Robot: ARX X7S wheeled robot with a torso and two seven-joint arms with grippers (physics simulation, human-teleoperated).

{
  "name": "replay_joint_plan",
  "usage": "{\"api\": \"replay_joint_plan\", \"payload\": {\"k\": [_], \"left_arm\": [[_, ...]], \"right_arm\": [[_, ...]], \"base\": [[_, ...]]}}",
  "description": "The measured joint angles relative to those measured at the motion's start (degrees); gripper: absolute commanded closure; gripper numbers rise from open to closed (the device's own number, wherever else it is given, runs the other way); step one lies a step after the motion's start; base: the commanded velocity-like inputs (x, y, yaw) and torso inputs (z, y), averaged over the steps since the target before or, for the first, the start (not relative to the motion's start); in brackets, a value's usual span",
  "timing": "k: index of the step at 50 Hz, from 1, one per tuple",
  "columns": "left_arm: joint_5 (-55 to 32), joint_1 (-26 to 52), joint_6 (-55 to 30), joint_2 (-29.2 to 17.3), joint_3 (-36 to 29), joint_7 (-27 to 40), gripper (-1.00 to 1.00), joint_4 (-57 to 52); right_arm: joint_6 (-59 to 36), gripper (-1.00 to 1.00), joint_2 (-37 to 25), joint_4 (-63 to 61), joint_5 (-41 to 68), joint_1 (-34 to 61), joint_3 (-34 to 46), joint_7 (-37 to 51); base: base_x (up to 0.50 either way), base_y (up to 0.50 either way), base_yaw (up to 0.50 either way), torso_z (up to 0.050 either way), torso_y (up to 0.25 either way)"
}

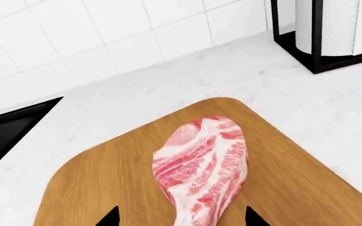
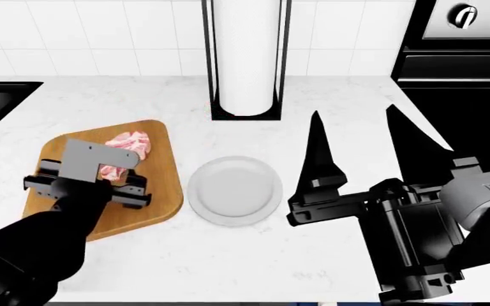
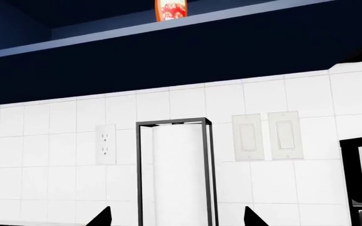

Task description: Pick the pork chop from the plate and place it on the cutting board. Then pick the condiment bottle from the cabinet and place it next to the cutting board.

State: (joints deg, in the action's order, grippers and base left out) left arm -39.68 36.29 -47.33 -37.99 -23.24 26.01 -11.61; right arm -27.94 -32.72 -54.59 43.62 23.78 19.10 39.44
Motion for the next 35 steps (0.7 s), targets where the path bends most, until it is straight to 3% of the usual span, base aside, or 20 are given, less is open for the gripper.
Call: {"api": "replay_joint_plan", "payload": {"k": [15,35], "left_arm": [[-0.15,-0.19,1.07,-0.18,0.9,0.54,-1.0,-1.52],[-4.12,-0.11,6.6,3.15,10.36,7.13,-1.0,-9.62]], "right_arm": [[0.29,-1.0,-0.22,0.12,0.02,0.14,0.37,0.22],[-0.04,-1.0,-0.42,-0.8,0.59,1.21,1.03,1.16]], "base": [[0.0,0.0,0.0,0.0,0.0],[0.0,0.0,0.0,0.0,0.0]]}}
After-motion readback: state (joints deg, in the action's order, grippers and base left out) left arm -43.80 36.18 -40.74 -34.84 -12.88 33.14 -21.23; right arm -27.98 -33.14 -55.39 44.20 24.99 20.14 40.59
